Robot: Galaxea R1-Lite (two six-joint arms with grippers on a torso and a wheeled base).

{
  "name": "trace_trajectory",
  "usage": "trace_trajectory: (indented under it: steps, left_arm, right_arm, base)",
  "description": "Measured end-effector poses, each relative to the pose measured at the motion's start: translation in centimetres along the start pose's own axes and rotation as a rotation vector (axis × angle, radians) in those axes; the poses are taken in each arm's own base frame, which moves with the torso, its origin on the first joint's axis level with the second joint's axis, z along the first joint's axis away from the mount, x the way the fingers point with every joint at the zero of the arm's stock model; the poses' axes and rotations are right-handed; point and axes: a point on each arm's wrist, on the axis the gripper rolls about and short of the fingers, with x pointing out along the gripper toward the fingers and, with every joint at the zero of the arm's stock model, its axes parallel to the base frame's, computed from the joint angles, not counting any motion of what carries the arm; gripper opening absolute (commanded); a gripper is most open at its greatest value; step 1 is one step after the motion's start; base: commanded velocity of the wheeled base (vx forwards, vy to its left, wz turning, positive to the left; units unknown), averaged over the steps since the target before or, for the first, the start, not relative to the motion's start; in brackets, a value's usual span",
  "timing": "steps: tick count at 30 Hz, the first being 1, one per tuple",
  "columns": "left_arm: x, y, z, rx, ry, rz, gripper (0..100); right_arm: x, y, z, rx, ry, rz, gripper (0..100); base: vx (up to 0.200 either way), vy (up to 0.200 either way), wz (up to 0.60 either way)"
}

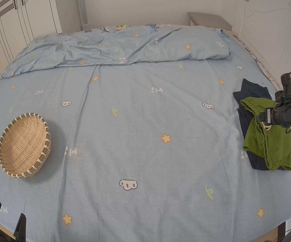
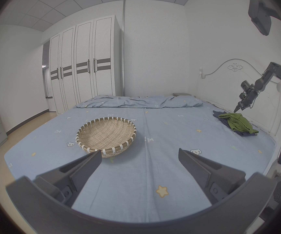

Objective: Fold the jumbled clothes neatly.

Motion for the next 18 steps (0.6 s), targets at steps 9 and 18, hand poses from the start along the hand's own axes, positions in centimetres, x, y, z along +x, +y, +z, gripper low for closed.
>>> trace_trajectory:
  steps: [9,18]
  left_arm:
    - [0.0,0.0,0.0,0.0,0.0,0.0,100]
    - [0.0,0.0,0.0,0.0,0.0,0.0,100]
  right_arm:
    - [6.7,1.2,0.3,-0.024,0.078,-0.114,100]
    - [8.7,1.7,-0.4,-0.03,0.113,-0.141,100]
  base:
    - [0.0,0.0,0.0]
    - [0.0,0.0,0.0]
